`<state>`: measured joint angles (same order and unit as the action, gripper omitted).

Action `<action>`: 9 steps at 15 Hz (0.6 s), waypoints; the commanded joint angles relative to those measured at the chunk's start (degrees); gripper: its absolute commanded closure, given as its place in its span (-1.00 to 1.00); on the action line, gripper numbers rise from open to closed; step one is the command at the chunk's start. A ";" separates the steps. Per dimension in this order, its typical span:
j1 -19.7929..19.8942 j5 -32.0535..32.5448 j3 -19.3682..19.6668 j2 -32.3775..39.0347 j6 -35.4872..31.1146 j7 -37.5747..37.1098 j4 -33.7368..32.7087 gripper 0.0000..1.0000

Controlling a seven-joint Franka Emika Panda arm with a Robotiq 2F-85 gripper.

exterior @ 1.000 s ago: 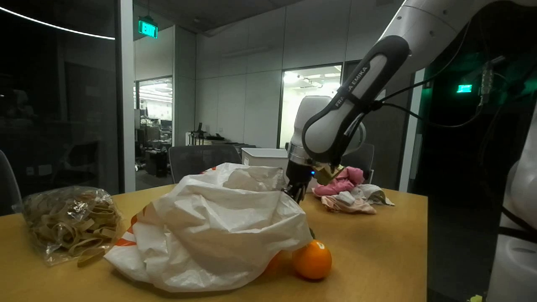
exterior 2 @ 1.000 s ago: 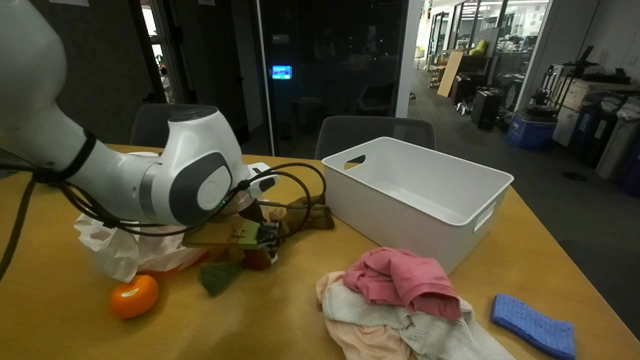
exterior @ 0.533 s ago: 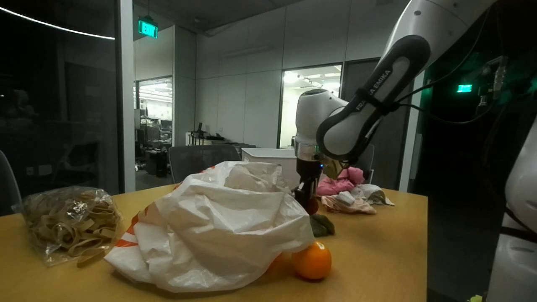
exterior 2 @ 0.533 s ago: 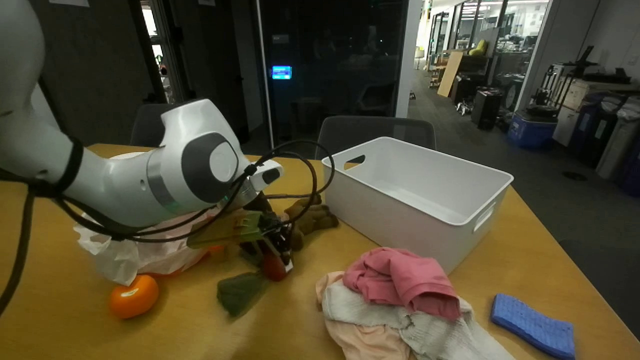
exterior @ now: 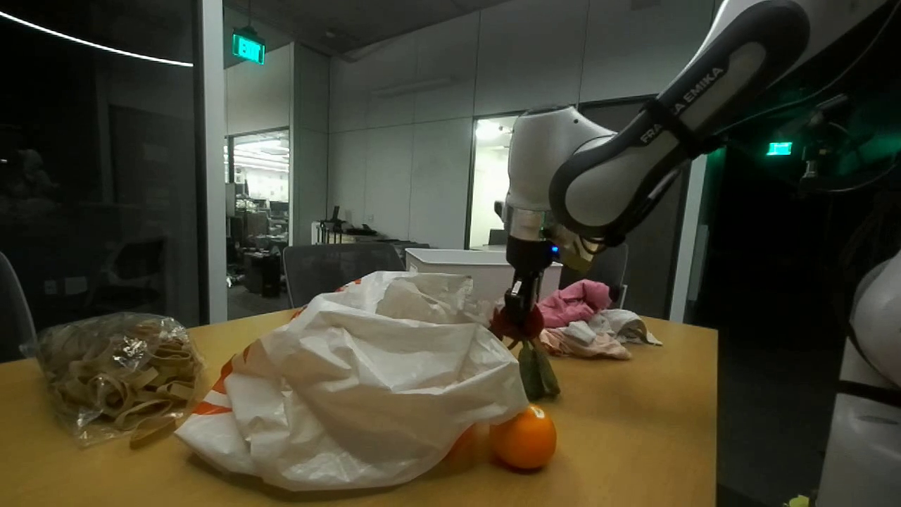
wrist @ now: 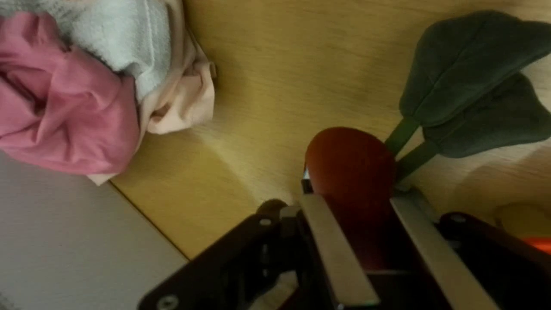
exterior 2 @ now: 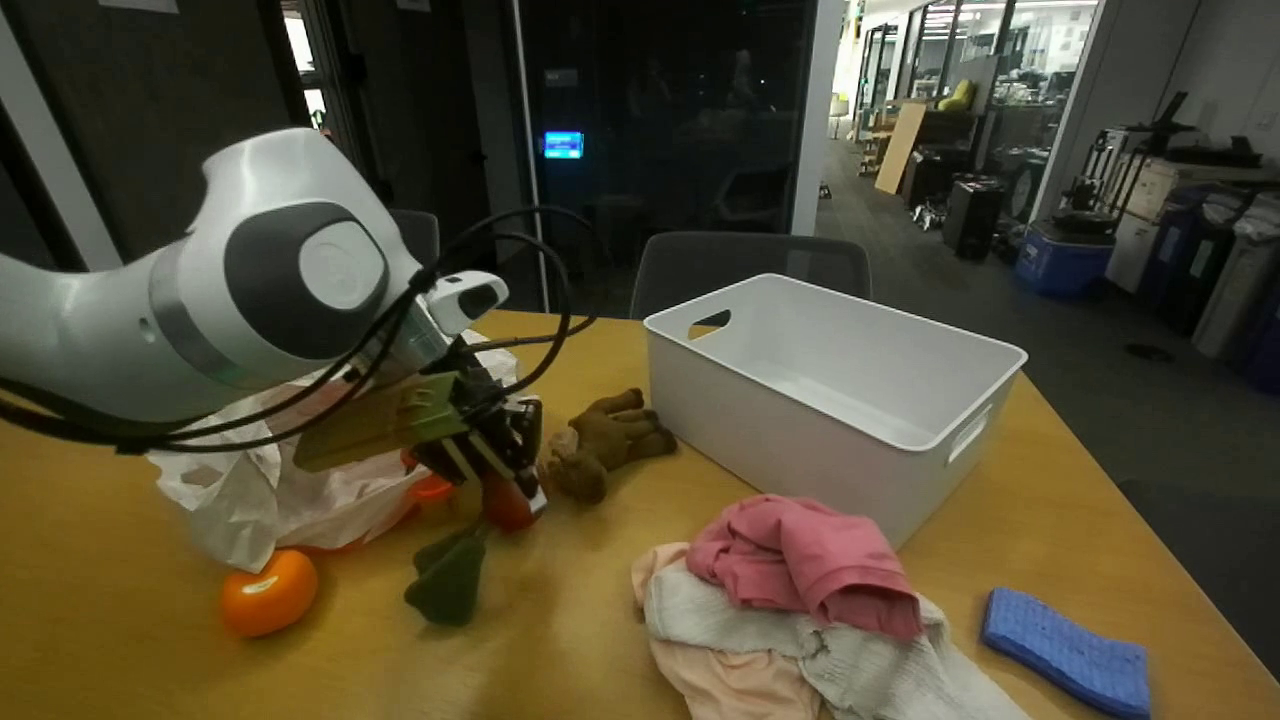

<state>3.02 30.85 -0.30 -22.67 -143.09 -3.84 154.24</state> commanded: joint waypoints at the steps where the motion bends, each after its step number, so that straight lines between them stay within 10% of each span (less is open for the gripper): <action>1: -1.15 -1.17 -1.87 -13.51 -4.65 1.93 7.47 0.82; 9: -14.24 1.86 0.31 -18.93 -8.84 -1.80 3.27 0.82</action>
<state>-7.00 31.58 -1.36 -39.71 -150.43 -4.54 157.51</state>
